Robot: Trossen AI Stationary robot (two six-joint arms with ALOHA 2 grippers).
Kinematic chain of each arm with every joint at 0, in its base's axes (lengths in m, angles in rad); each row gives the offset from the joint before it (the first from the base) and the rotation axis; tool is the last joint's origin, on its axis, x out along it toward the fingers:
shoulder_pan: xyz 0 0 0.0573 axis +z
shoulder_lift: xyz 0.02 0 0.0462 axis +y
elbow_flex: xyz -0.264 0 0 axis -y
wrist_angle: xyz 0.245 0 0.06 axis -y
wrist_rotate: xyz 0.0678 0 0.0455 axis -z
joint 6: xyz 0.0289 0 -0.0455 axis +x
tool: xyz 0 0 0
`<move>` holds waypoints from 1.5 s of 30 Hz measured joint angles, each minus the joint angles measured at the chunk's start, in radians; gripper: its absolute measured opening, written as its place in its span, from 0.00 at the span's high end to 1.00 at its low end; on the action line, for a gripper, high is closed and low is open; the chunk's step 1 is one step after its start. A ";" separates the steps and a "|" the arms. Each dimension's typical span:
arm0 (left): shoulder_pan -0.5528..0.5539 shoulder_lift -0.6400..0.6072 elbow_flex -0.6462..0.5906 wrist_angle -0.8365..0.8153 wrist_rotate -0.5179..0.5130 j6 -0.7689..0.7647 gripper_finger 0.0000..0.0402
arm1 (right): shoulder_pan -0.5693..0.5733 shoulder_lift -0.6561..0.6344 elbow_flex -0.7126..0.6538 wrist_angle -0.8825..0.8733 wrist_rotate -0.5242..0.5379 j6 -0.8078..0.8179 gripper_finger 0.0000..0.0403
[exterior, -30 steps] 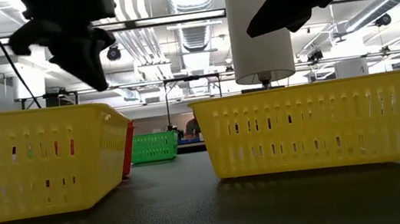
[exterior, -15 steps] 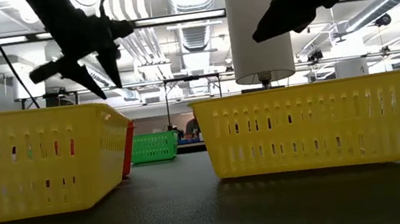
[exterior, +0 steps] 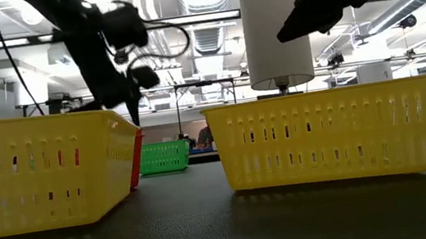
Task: Stack baskets by color
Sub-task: Stack the top right green bin on top of the top left green bin
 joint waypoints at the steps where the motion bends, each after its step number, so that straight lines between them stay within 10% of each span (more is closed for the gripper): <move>1: 0.010 0.016 -0.001 0.012 0.000 0.021 0.62 | 0.000 0.000 0.000 0.002 0.000 0.000 0.59; 14: 0.048 0.137 0.009 0.087 0.045 0.085 0.64 | 0.000 -0.001 0.000 0.000 0.000 -0.018 0.59; 31: 0.025 0.112 0.015 0.156 0.059 0.049 0.99 | 0.000 -0.001 0.000 0.000 0.000 -0.018 0.59; 45: -0.125 -0.103 0.089 0.113 -0.096 -0.432 0.99 | 0.000 -0.001 0.000 -0.001 0.000 -0.016 0.59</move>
